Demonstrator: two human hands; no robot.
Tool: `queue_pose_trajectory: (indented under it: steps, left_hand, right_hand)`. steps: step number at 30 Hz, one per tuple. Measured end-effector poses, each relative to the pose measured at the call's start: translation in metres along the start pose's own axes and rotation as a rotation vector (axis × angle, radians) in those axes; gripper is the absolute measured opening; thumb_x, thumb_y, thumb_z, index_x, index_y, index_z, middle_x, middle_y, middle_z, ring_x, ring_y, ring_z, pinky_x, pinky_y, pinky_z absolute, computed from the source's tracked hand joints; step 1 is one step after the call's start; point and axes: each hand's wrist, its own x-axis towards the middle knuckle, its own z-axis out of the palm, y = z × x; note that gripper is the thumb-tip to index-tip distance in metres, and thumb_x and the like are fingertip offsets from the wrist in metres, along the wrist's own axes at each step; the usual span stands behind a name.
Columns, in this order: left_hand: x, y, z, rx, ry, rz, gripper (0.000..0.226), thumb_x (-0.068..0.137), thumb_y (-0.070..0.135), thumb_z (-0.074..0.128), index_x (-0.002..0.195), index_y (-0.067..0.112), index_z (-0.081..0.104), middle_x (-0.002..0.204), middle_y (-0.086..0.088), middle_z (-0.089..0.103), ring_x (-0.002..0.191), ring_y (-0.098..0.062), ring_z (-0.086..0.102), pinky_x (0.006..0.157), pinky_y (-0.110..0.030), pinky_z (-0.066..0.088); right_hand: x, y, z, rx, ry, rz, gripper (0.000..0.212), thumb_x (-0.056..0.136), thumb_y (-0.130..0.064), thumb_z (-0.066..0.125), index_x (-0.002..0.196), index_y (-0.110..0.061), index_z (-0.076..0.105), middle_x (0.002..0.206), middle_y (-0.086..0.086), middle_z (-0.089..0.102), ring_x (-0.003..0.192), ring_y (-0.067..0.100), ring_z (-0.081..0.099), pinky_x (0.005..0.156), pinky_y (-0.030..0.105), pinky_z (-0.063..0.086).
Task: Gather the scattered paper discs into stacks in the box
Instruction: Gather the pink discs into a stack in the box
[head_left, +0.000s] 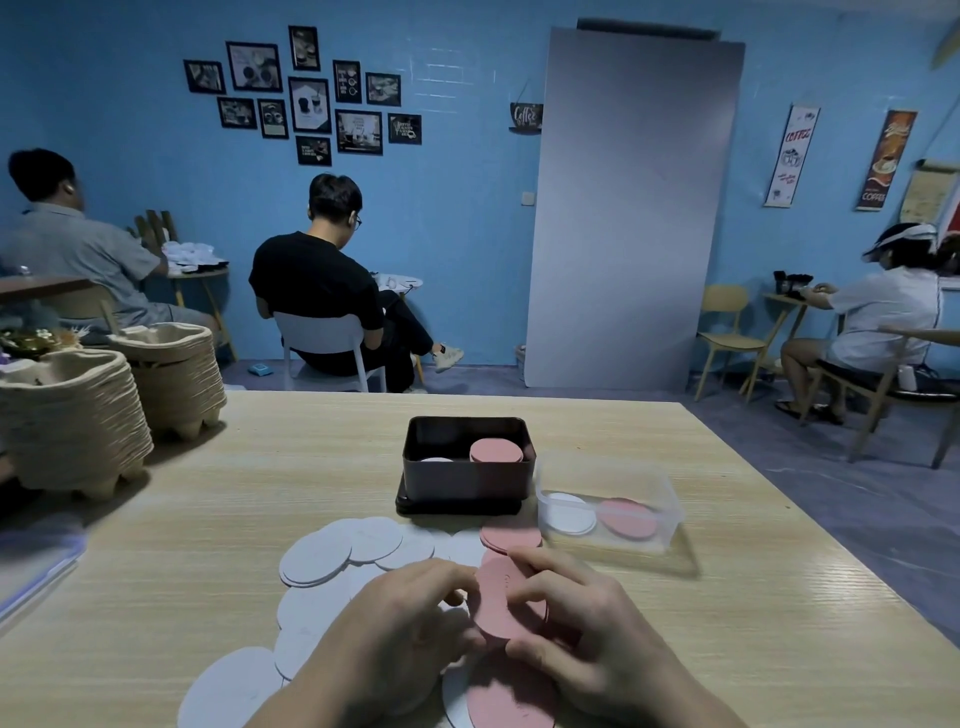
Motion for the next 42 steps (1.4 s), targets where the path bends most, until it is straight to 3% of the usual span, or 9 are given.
queue_pose_trajectory:
  steps: [4, 8, 12, 23, 28, 31, 34, 38, 42]
  left_hand:
    - [0.000, 0.003, -0.003, 0.000, 0.002, 0.015, 0.020, 0.084, 0.032, 0.066, 0.103, 0.036, 0.060, 0.093, 0.018, 0.067, 0.083, -0.002, 0.063, 0.066, -0.022, 0.056]
    - [0.000, 0.002, -0.001, -0.005, -0.004, 0.043, 0.018, 0.087, 0.031, 0.076, 0.099, 0.032, 0.063, 0.100, 0.018, 0.068, 0.084, -0.003, 0.062, 0.067, -0.025, 0.058]
    - [0.000, 0.002, -0.001, 0.030, 0.005, 0.061, 0.016, 0.088, 0.033, 0.077, 0.097, 0.033, 0.064, 0.106, 0.021, 0.069, 0.085, -0.002, 0.064, 0.067, -0.025, 0.058]
    - [0.000, 0.003, -0.002, 0.071, 0.008, 0.075, 0.013, 0.088, 0.037, 0.074, 0.100, 0.035, 0.068, 0.119, 0.023, 0.068, 0.094, 0.001, 0.068, 0.068, -0.020, 0.057]
    - [0.000, 0.011, -0.006, 0.085, 0.047, 0.054, 0.013, 0.089, 0.038, 0.070, 0.100, 0.031, 0.070, 0.107, 0.020, 0.069, 0.088, -0.004, 0.068, 0.066, -0.021, 0.057]
    - [0.002, 0.009, -0.007, 0.222, 0.023, 0.089, 0.013, 0.088, 0.032, 0.067, 0.100, 0.028, 0.068, 0.098, 0.014, 0.068, 0.082, -0.013, 0.065, 0.066, -0.027, 0.054]
    - [0.006, 0.006, -0.006, 0.413, -0.021, 0.158, 0.010, 0.087, 0.035, 0.064, 0.092, 0.028, 0.066, 0.086, 0.011, 0.064, 0.077, -0.017, 0.061, 0.076, -0.030, 0.044]
    - [0.013, 0.008, -0.009, 0.571, -0.023, 0.207, 0.018, 0.092, 0.037, 0.057, 0.080, 0.026, 0.060, 0.075, 0.008, 0.057, 0.069, -0.021, 0.055, 0.076, -0.033, 0.037]
    - [0.015, 0.021, -0.016, 0.458, -0.051, 0.161, 0.017, 0.093, 0.044, 0.055, 0.087, 0.030, 0.063, 0.080, 0.014, 0.061, 0.073, -0.015, 0.056, 0.074, -0.025, 0.033]
  right_hand:
    - [0.000, 0.000, 0.000, -0.003, -0.016, 0.000, 0.026, 0.092, -0.048, 0.074, 0.104, -0.026, 0.068, 0.153, -0.018, 0.048, 0.135, -0.002, 0.052, 0.102, 0.011, 0.041]
    - [-0.002, 0.003, 0.001, -0.036, -0.064, 0.044, 0.029, 0.090, -0.054, 0.074, 0.105, -0.032, 0.064, 0.152, -0.025, 0.043, 0.138, -0.005, 0.047, 0.106, 0.012, 0.039]
    - [-0.002, 0.005, 0.003, -0.096, -0.098, 0.045, 0.033, 0.089, -0.058, 0.074, 0.106, -0.033, 0.064, 0.148, -0.016, 0.052, 0.138, -0.005, 0.045, 0.108, 0.018, 0.041]
    - [-0.003, 0.002, 0.002, -0.115, -0.048, 0.083, 0.033, 0.080, -0.057, 0.081, 0.094, -0.031, 0.065, 0.131, -0.013, 0.061, 0.121, -0.002, 0.057, 0.095, 0.030, 0.052]
    - [-0.002, 0.001, 0.000, -0.111, -0.021, 0.106, 0.033, 0.079, -0.056, 0.082, 0.092, -0.030, 0.066, 0.127, -0.014, 0.062, 0.114, 0.001, 0.061, 0.088, 0.031, 0.055]
    - [-0.006, -0.002, -0.005, -0.116, -0.013, 0.111, 0.031, 0.078, -0.052, 0.083, 0.092, -0.031, 0.065, 0.128, -0.012, 0.064, 0.119, 0.002, 0.060, 0.093, 0.025, 0.052]
    - [-0.013, -0.005, -0.010, -0.128, 0.012, 0.140, 0.031, 0.077, -0.051, 0.083, 0.092, -0.031, 0.066, 0.130, -0.012, 0.064, 0.122, -0.001, 0.058, 0.097, 0.018, 0.046]
    - [-0.029, -0.002, -0.018, -0.139, 0.024, 0.210, 0.033, 0.076, -0.056, 0.081, 0.094, -0.032, 0.067, 0.131, -0.015, 0.063, 0.124, -0.006, 0.055, 0.100, 0.020, 0.047]
    - [-0.037, 0.003, -0.025, -0.144, 0.034, 0.260, 0.034, 0.076, -0.055, 0.079, 0.097, -0.031, 0.069, 0.128, -0.016, 0.064, 0.123, -0.005, 0.056, 0.099, 0.024, 0.048]
